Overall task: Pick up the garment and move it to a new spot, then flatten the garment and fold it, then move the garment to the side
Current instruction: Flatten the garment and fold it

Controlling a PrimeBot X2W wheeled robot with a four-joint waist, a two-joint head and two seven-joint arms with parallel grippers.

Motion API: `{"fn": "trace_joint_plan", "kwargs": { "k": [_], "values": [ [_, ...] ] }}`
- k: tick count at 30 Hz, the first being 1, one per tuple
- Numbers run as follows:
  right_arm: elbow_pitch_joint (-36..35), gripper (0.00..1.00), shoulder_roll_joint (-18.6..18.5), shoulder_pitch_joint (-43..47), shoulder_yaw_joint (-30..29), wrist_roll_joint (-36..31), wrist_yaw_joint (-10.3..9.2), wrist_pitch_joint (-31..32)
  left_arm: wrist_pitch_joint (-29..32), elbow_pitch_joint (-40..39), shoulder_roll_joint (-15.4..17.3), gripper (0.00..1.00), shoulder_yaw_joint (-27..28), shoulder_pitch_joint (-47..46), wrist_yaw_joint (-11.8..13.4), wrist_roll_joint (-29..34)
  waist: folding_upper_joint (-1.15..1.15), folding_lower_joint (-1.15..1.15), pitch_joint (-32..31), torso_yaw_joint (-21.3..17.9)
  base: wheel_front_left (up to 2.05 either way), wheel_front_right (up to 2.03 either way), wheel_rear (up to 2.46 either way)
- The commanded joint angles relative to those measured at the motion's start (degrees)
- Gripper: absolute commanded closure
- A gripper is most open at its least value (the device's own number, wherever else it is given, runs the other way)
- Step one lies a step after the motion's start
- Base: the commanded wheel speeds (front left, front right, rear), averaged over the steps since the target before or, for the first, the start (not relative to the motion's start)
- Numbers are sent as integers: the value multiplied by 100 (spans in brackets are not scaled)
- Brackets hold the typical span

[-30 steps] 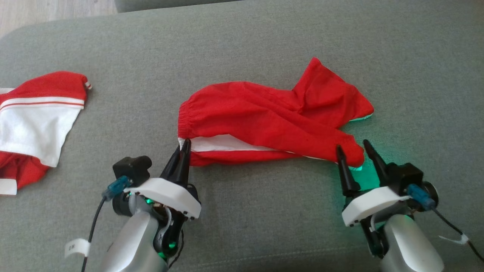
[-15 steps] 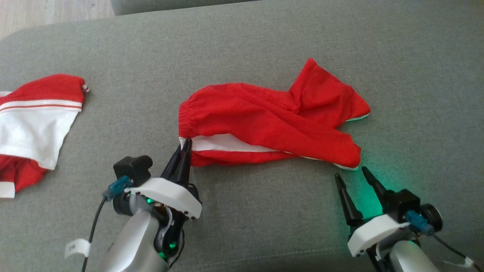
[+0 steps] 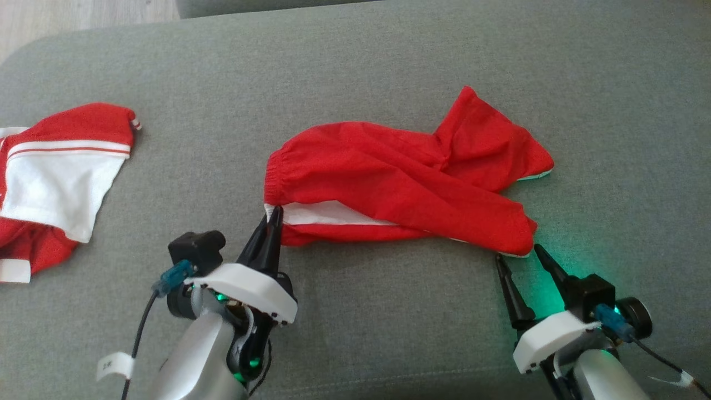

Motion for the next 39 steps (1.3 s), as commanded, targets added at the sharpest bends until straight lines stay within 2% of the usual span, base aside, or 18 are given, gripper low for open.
{"fn": "trace_joint_plan", "kwargs": {
  "k": [1, 2, 4, 5, 7, 8, 15, 23, 26, 30, 35, 39],
  "values": [
    [-86, 0, -13, -136, 84, -62, 42, -55, -35, -135, 53, 100, 181, -79, 12, 71, 0, 0, 6, -16, 0, 0, 0],
    [-79, 0, -12, -152, 87, -70, 42, -55, -35, -136, 53, 100, 185, -80, 14, 73, 0, 0, 15, -21, 0, 0, 0],
    [-74, 18, -15, -185, 127, -96, 42, -55, -35, -138, 53, 100, 186, -88, 17, 70, 0, 0, 32, -29, 0, 0, 0],
    [-78, 48, -21, -197, 156, -110, 42, -55, -35, -138, 53, 100, 184, -95, 19, 65, 0, 0, 41, -31, 0, 0, 0],
    [-102, 85, -34, -190, 205, -123, 42, -55, -35, -132, 53, 100, 181, -111, 19, 58, 0, 0, 51, -37, 0, 0, 0],
    [-122, 100, -45, -176, 226, -121, 42, -55, -35, -129, 53, 100, 184, -116, 20, 54, 0, 0, 52, -41, 0, 0, 0],
    [-503, 100, -110, -81, 275, 1, 42, -55, -35, -188, 53, 100, 303, -87, 33, 97, 0, 0, -89, -108, 0, 0, 0],
    [-1623, 100, -293, -400, 358, 381, 42, -55, -35, -762, 53, 100, 912, -247, -39, 576, 0, 0, -645, -99, 0, 0, 0],
    [-2027, 100, -445, -792, 338, 558, 42, -55, -35, -988, 119, 100, 1155, -610, -172, 960, 0, 0, -855, -64, 0, 0, 0],
    [-2338, 100, -674, -1446, 332, 783, 42, -55, -35, -1263, 406, 100, 1296, -1337, -306, 1267, 0, 0, -993, -17, 0, 0, 0],
    [-2360, 100, -965, -2328, 332, 1012, 42, -55, -3, -1426, 776, 100, 1208, -2544, -373, 1374, 0, 0, -893, 110, 0, 0, 0],
    [-2209, 100, -1094, -2863, 373, 1101, 42, -41, 265, -1366, 903, 100, 1100, -3210, -384, 1396, 0, 0, -649, 182, 0, 0, 0]
  ]
}}
